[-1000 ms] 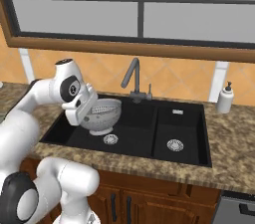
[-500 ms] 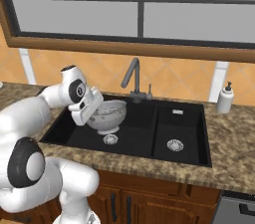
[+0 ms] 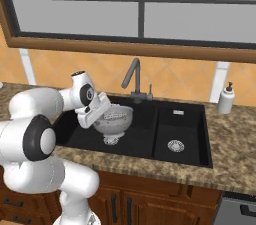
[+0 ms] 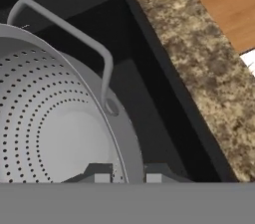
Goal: Put the colander in the sink, put the orange, mango in the colander, and turn on the sink faucet and pour water over the colander.
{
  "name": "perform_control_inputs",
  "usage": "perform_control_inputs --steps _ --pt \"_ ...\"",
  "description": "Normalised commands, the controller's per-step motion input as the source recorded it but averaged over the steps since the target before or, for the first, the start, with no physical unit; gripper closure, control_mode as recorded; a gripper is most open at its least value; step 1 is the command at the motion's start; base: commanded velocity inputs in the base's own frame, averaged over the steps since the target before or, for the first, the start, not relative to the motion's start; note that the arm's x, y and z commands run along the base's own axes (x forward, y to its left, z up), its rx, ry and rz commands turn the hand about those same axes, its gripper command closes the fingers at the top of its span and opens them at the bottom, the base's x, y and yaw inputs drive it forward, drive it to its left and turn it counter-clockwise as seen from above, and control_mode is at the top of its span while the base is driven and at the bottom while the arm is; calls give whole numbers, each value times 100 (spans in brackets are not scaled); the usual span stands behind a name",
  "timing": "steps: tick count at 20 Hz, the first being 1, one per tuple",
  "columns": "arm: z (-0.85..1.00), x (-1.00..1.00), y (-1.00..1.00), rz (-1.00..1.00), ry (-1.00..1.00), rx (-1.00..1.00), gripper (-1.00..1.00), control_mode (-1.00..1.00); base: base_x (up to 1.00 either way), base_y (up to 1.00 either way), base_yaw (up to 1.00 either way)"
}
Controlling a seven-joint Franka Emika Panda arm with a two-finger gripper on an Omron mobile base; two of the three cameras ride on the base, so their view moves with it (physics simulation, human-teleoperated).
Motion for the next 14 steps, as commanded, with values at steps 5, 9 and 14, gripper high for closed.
perform_control_inputs --steps 5,9,14 --pt "-42 21 -20 -19 0 0 100 -100 0 0 0" --pt "-39 16 -21 -15 0 2 100 -100 0 0 0" --pt "-40 8 -13 -12 -1 1 100 -100 0 0 0"
